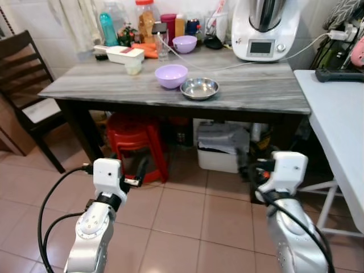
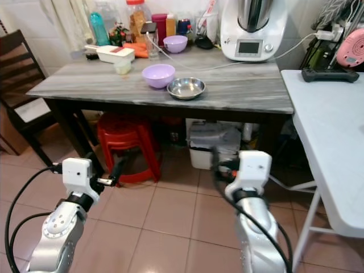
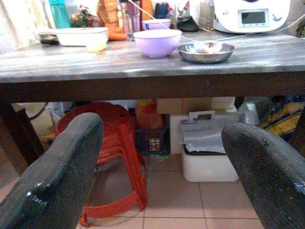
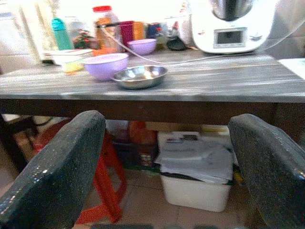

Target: Setting the table

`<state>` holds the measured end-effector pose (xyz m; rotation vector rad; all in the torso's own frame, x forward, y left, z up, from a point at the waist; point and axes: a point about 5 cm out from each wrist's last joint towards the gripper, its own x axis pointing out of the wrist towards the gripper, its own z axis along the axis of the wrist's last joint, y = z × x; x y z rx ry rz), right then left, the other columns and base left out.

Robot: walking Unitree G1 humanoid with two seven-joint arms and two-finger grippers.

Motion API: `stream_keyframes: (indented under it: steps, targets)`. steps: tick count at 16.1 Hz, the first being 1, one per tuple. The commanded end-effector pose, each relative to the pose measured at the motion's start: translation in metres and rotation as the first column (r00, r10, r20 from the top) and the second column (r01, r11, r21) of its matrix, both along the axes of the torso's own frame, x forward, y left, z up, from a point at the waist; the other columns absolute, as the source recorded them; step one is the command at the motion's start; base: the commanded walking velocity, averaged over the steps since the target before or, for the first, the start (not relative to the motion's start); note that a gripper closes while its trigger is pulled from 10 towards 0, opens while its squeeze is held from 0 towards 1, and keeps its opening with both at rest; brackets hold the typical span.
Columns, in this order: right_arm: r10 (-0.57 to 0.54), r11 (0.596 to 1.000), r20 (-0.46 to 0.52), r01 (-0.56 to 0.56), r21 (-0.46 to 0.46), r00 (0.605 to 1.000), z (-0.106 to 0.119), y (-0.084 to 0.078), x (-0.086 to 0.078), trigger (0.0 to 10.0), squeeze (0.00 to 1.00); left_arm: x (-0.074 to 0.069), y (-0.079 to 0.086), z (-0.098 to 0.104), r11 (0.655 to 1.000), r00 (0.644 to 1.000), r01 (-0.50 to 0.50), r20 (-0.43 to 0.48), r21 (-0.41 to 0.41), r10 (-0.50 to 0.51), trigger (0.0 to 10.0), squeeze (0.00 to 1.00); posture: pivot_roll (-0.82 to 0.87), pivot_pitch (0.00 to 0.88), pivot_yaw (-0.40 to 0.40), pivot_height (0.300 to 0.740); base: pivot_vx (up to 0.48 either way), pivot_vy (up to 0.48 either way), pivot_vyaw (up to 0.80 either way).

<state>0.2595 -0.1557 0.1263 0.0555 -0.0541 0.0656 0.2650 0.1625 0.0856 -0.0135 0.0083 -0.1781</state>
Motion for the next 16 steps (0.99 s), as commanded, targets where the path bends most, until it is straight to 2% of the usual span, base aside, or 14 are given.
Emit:
stream_keyframes:
  steps: [1,3,4,16]
  targets:
    - [-0.003,1.0,0.023,0.004,-0.007,1.0,0.005,-0.0012,0.0019,10.0,0.0,-0.0001,0.0,0.0038,1.0,1.0,0.006,0.018,-0.002,-0.006,10.0,0.0,-0.02,0.007,0.082,0.74,0.0,0.0,0.0]
    - [-0.007,1.0,0.028,0.007,-0.011,1.0,0.0057,-0.002,0.0018,10.0,0.0,-0.0008,-0.0004,0.0034,1.0,1.0,0.008,0.019,-0.004,-0.008,10.0,0.0,-0.03,0.008,0.083,0.74,0.0,0.0,0.0]
    - [-0.015,0.999,0.021,0.016,-0.043,1.0,0.0046,-0.0031,0.0018,10.0,0.0,-0.0006,0.0003,0.003,1.0,1.0,0.0,0.022,0.0,0.0,10.0,0.0,-0.03,0.006,0.08,0.74,0.0,0.0,0.0]
    - [-0.015,0.999,0.021,0.016,-0.043,1.0,0.0046,-0.0031,0.0018,10.0,0.0,-0.0006,0.0003,0.003,1.0,1.0,0.0,0.022,0.0,0.0,10.0,0.0,-0.03,0.006,0.08,0.74,0.0,0.0,0.0]
